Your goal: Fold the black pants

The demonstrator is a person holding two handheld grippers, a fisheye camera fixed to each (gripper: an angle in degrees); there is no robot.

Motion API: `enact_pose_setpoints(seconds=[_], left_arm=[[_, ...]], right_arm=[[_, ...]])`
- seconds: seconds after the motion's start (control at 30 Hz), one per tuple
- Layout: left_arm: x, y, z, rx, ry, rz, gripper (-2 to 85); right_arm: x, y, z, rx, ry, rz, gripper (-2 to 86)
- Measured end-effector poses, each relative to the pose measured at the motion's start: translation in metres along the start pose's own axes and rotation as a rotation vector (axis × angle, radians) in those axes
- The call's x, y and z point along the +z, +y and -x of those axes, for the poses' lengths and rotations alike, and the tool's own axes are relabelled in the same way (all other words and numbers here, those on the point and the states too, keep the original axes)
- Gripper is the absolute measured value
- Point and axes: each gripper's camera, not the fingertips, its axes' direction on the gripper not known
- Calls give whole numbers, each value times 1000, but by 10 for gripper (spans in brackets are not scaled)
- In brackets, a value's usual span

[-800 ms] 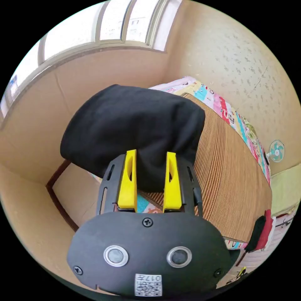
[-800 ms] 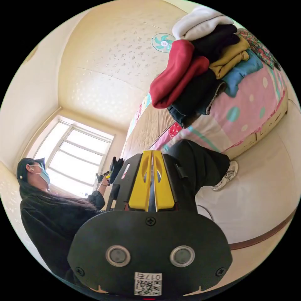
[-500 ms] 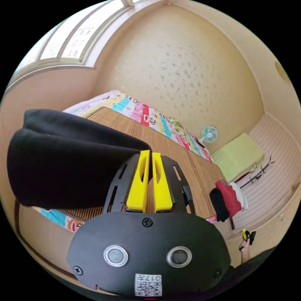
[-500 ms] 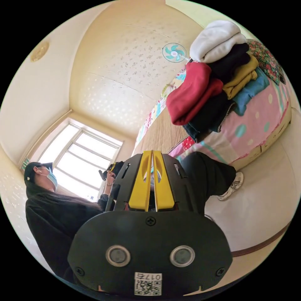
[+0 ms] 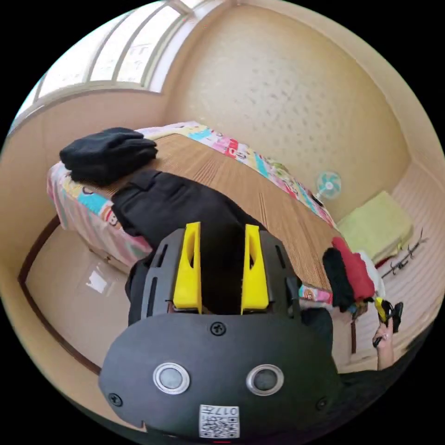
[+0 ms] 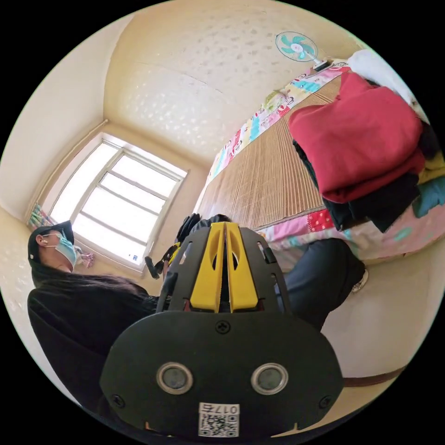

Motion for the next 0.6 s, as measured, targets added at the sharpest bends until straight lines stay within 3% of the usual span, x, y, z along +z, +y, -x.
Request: enact_pose_setpoints(seconds=[0.13,0.3,0.37,0.47,0.6], left_arm=[[-12,-48,117,-412,-61,-35,161],[6,-68,235,-770,165,91,137],[-5,-64,249,-800,237,77,133],[-43,-59,252,-775,183,54,133],[-87,-57,265,-806,215,6,135]], right_arm=[[114,-8,-20,-96,-107,204,15],[317,19,25,-289,-100,561,84],[429,67,85,-516,49,751,130],[537,144,159,-860,222,751,168],[668,235,186,-1077,290,918,185]])
